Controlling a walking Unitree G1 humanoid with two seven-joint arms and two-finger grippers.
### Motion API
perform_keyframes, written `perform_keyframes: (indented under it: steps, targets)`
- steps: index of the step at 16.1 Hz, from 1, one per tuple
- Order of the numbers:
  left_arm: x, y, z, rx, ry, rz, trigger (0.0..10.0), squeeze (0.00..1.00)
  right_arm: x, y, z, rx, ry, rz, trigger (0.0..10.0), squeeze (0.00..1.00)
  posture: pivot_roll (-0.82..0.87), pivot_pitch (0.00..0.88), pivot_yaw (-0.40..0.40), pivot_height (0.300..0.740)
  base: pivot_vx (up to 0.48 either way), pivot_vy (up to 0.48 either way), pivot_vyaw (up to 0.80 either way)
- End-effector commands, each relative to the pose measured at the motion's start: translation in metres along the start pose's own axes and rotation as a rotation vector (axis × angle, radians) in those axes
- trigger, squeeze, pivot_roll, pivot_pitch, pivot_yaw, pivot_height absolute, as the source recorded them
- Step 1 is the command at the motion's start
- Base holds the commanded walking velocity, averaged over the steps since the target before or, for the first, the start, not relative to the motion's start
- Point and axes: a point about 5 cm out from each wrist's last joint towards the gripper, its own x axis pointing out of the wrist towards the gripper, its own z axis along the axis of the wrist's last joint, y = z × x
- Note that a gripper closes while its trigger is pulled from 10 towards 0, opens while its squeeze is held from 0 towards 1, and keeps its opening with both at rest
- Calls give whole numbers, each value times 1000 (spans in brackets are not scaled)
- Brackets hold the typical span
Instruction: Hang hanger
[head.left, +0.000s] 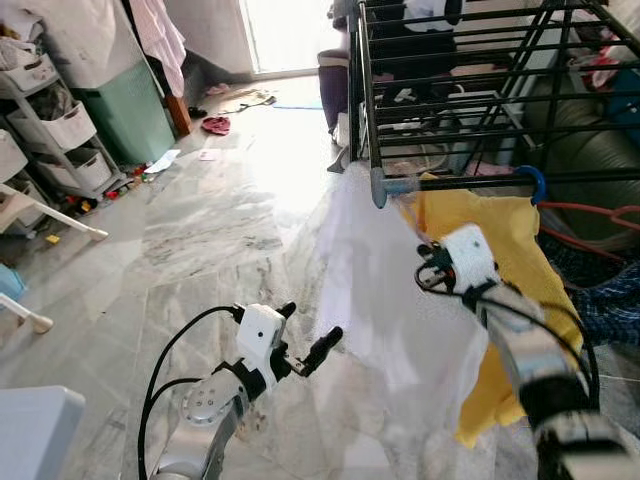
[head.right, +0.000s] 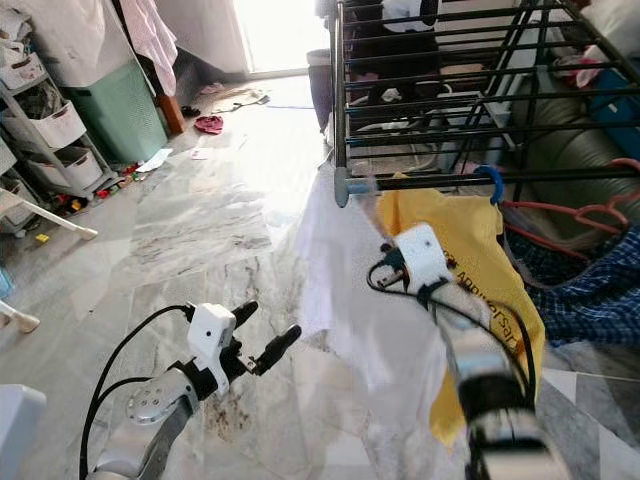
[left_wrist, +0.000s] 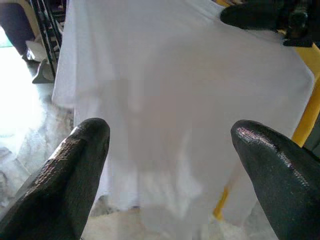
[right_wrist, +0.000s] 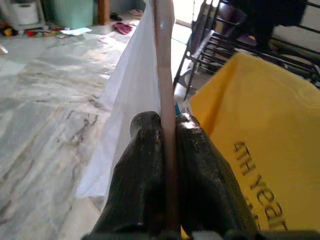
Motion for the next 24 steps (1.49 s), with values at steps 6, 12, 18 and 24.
perform_keyframes:
  steps: [6,12,18,24]
  targets:
    - [4,7,-4,26,19,2,10000,0,-18,18,15,76,-158,-152,0,0,-224,0,131,740,0,0,0]
    - [2,9,-10,35,35,14,10000,0,-59,31,-20,74,-72,-169,10000,0,-232,0,135,740,0,0,0]
    - [3,31,-21,94,164,244,10000,0,-77,61,-49,111,25,-79,10000,0,-237,0,146,740,0,0,0]
    - [1,36,-28,97,209,359,10000,0,-77,78,-43,119,2,48,10000,0,-223,0,136,740,0,0,0]
